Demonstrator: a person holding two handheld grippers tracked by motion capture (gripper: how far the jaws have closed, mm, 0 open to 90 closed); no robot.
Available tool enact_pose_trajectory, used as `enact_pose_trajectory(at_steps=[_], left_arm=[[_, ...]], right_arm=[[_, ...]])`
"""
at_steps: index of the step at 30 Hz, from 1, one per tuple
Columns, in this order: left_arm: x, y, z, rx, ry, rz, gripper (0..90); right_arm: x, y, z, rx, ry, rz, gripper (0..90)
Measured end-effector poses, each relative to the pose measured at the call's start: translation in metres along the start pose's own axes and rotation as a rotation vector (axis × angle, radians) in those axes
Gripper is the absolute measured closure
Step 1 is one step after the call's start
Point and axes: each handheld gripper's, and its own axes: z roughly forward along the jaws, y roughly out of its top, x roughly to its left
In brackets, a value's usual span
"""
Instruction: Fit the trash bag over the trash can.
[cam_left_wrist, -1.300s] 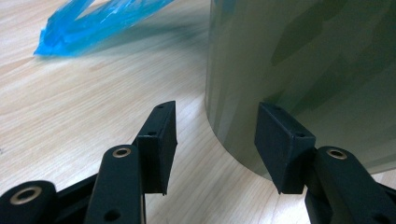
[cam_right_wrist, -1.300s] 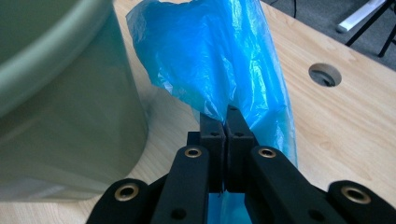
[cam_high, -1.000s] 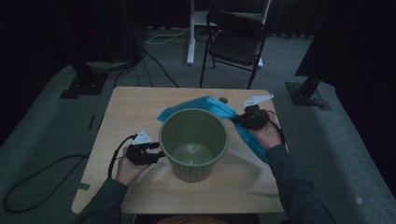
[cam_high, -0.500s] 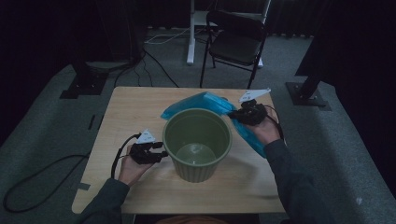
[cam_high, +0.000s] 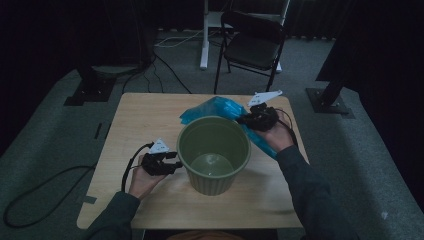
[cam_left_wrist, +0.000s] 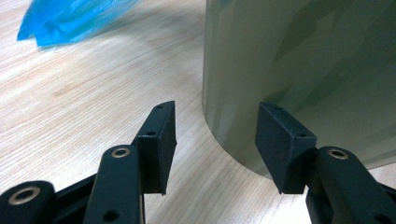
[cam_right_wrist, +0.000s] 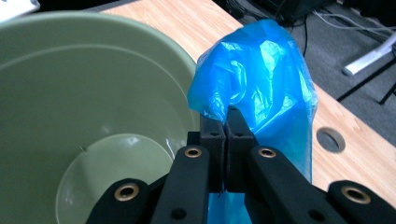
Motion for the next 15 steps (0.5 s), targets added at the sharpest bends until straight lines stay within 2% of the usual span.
enact_pose_trajectory(at_steps=[15], left_arm=[[0.001,0.000,-0.001,0.005,0.005,0.009,48.0]], right_arm=[[0.024,0.035,0.012,-0.030,0.041,-0.076,88.9]])
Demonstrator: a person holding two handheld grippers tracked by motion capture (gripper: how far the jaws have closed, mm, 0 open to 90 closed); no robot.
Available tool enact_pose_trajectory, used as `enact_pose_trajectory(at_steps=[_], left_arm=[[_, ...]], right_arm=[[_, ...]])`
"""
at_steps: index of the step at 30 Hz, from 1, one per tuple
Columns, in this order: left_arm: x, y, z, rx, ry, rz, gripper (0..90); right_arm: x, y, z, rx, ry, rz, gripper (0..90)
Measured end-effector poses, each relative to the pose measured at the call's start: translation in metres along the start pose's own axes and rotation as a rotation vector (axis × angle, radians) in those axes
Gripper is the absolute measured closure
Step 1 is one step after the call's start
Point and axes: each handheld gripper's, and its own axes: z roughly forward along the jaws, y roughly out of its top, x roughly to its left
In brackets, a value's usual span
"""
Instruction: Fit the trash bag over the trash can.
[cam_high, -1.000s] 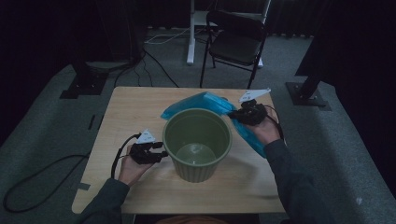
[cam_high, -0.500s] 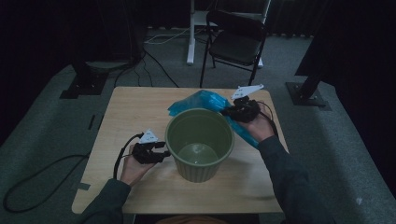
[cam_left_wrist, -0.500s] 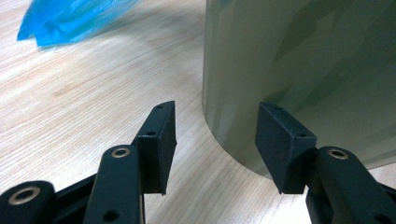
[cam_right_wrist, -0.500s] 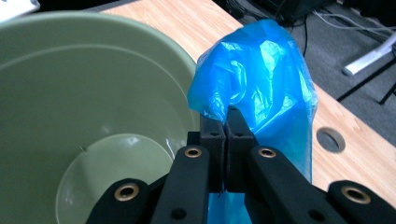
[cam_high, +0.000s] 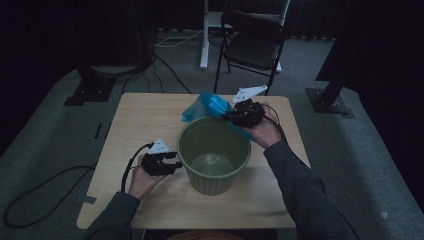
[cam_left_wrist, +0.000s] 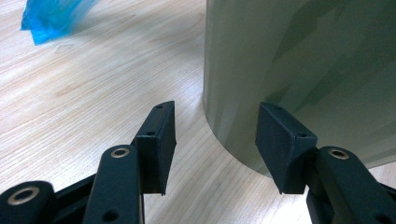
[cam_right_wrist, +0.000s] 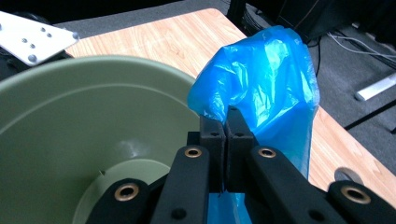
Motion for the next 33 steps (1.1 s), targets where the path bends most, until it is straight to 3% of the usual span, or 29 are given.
enact_pose_trajectory(at_steps=[9,24,33], left_arm=[[0.000,0.000,-0.001,-0.009,0.008,-0.003,48.0],[0.000,0.000,-0.004,-0.018,0.009,0.001,47.8],[0.000,0.000,-0.005,-0.026,0.009,0.000,47.7]], right_arm=[[0.020,0.022,0.014,-0.001,0.035,-0.056,88.9],[0.049,0.050,0.034,-0.011,0.089,-0.111,88.9],[0.071,0.079,0.040,-0.065,0.139,-0.144,88.9]])
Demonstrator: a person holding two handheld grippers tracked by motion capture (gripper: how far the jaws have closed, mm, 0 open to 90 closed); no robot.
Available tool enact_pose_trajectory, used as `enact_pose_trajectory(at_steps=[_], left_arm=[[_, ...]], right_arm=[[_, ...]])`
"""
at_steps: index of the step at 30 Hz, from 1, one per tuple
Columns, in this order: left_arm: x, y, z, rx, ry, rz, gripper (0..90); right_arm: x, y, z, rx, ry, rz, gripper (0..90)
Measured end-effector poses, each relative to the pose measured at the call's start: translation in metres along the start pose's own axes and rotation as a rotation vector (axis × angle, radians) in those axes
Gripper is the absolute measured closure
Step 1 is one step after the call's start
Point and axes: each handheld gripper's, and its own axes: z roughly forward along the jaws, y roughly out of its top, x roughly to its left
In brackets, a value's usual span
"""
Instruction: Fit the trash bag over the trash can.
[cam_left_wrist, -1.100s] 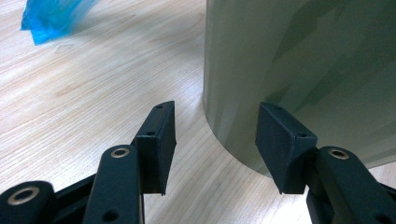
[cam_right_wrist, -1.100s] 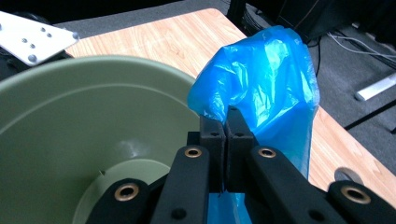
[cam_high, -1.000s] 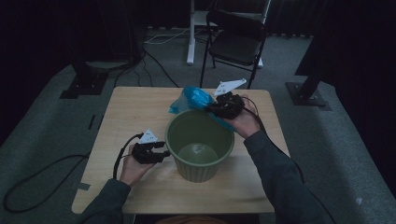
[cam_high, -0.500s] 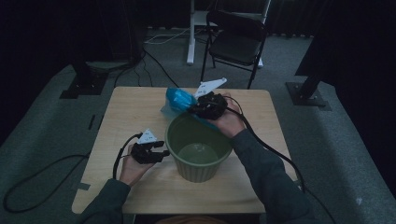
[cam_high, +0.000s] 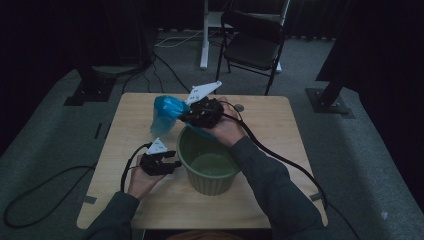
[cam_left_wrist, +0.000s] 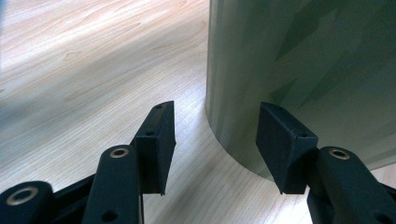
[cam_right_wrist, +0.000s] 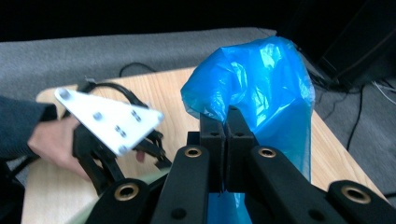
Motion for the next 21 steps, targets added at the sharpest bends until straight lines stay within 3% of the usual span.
enact_pose_trajectory(at_steps=[5,9,13,16,21], left_arm=[[0.000,0.000,-0.001,-0.005,0.003,-0.001,47.6],[0.000,0.000,-0.001,-0.004,0.005,-0.003,47.6],[0.000,0.000,-0.002,-0.005,0.003,-0.004,47.6],[0.000,0.000,-0.004,-0.013,0.004,-0.003,47.6],[0.000,0.000,-0.006,-0.021,0.010,-0.005,47.7]], right_arm=[[0.004,0.007,0.000,-0.021,0.012,-0.001,88.9],[0.004,0.014,0.000,-0.061,0.044,0.038,88.9],[0.009,0.022,0.002,-0.078,0.046,0.029,88.9],[0.011,0.022,0.003,-0.061,0.032,0.005,88.9],[0.002,0.007,0.001,-0.035,0.011,0.028,88.9]])
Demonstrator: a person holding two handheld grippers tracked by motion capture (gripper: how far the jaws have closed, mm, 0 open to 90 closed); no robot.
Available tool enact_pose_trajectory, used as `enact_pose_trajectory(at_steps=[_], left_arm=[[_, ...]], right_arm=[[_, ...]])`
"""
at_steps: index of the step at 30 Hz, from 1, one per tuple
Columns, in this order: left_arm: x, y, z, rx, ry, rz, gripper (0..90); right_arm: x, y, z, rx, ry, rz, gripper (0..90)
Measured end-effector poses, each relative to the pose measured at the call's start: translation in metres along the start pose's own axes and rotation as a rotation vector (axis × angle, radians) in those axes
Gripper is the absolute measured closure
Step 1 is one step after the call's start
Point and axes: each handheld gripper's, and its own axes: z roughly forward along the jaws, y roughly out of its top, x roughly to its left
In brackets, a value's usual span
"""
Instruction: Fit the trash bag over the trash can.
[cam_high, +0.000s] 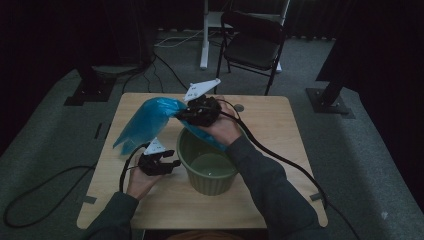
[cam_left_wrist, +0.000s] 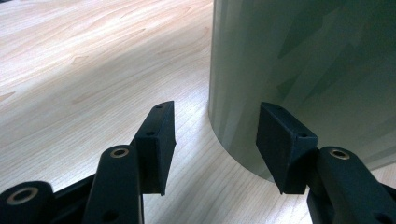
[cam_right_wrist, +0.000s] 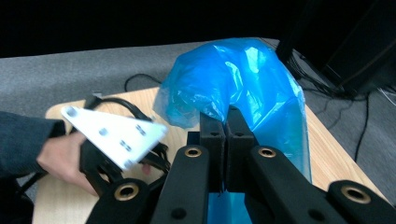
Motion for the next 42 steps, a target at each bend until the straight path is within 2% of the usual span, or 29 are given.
enact_pose_trajectory(at_steps=[2,6,13,21,25,26,31,32,35,37,38,40,42], left_arm=[[-0.001,0.000,-0.001,-0.005,0.008,0.001,47.7],[-0.003,0.001,-0.007,-0.028,0.053,0.013,47.8],[-0.005,0.001,-0.020,-0.073,0.091,0.021,48.4],[-0.001,0.002,-0.034,-0.150,0.155,0.014,48.8],[0.003,0.003,-0.038,-0.168,0.188,0.003,47.2],[0.006,0.004,-0.040,-0.183,0.211,-0.009,45.8],[0.010,0.005,-0.039,-0.184,0.253,-0.016,41.4],[0.012,0.005,-0.039,-0.188,0.277,-0.025,41.4],[0.019,0.009,-0.038,-0.181,0.285,-0.043,38.5],[0.027,0.012,-0.031,-0.158,0.264,-0.074,36.6],[0.027,0.012,-0.031,-0.158,0.264,-0.074,36.6],[0.036,0.015,-0.023,-0.150,0.227,-0.120,36.7],[0.039,0.018,-0.022,-0.174,0.199,-0.139,41.4]], right_arm=[[-0.005,-0.006,-0.003,0.003,-0.011,0.008,88.9],[-0.013,-0.017,-0.012,0.002,-0.036,0.028,88.9],[-0.024,-0.039,-0.021,0.016,-0.059,0.062,88.8],[-0.030,-0.055,-0.030,0.017,-0.070,0.090,88.9],[-0.029,-0.059,-0.034,0.019,-0.068,0.098,88.8],[-0.029,-0.061,-0.036,0.017,-0.066,0.100,88.8],[-0.029,-0.063,-0.038,0.012,-0.061,0.097,88.8],[-0.029,-0.064,-0.039,0.013,-0.059,0.098,88.7],[-0.028,-0.066,-0.041,0.010,-0.054,0.098,88.6],[-0.028,-0.066,-0.042,0.003,-0.051,0.099,88.6],[-0.028,-0.066,-0.042,0.003,-0.051,0.099,88.6],[-0.026,-0.066,-0.045,-0.002,-0.045,0.096,88.5],[-0.024,-0.068,-0.046,0.002,-0.042,0.089,88.3]])
